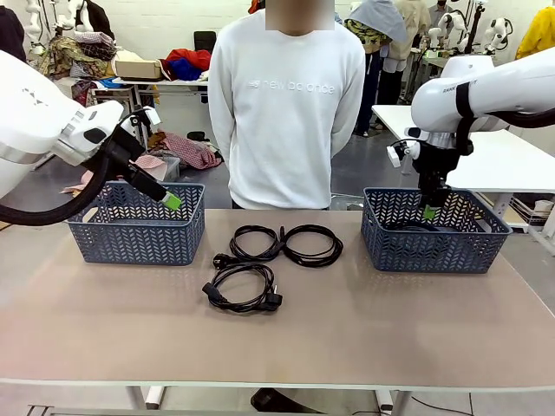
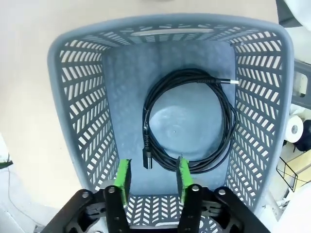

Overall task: Organize the cables according to human instructions.
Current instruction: Pick up a bundle of cables and place it in the basket indicated by the human.

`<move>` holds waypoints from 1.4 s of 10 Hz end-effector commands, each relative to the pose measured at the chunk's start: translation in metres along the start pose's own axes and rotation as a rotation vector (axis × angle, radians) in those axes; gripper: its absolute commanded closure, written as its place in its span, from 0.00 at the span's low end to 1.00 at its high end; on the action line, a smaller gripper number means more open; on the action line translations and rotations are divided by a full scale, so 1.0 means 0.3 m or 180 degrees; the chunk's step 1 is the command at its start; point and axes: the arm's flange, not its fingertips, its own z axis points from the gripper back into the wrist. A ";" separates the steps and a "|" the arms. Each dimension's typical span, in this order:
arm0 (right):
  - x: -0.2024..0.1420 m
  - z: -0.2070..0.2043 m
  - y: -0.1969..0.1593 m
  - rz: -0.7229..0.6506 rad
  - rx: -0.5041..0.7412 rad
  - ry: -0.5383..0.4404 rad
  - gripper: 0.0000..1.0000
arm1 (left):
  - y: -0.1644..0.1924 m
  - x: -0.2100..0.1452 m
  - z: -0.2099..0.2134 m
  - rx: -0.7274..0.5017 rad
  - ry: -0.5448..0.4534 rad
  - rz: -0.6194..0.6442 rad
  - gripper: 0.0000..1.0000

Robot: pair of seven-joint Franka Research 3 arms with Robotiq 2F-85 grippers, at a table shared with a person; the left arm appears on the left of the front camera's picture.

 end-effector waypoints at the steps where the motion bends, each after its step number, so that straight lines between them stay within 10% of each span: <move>1: 0.003 0.033 -0.002 -0.0018 0.0057 -0.0044 0.11 | 0.001 -0.007 0.000 -0.0054 -0.0080 -0.0049 0.00; 2: 0.002 0.032 -0.004 -0.0011 0.0079 -0.0044 0.26 | 0.001 -0.007 0.000 -0.0054 -0.0080 -0.0049 0.00; 3: -0.001 0.032 -0.003 -0.0011 0.0082 -0.0032 0.00 | 0.001 -0.007 0.000 -0.0054 -0.0080 -0.0049 0.00; 4: -0.003 0.033 -0.002 -0.0017 0.0086 -0.0013 0.26 | 0.001 -0.007 0.000 -0.0054 -0.0080 -0.0049 0.00; 5: -0.005 0.033 -0.002 -0.0028 0.0106 -0.0008 0.00 | 0.001 -0.007 0.000 -0.0054 -0.0080 -0.0049 0.00; 14: 0.009 0.044 0.028 -0.0443 -0.0096 -0.0344 0.00 | 0.001 -0.007 0.000 -0.0054 -0.0080 -0.0049 0.00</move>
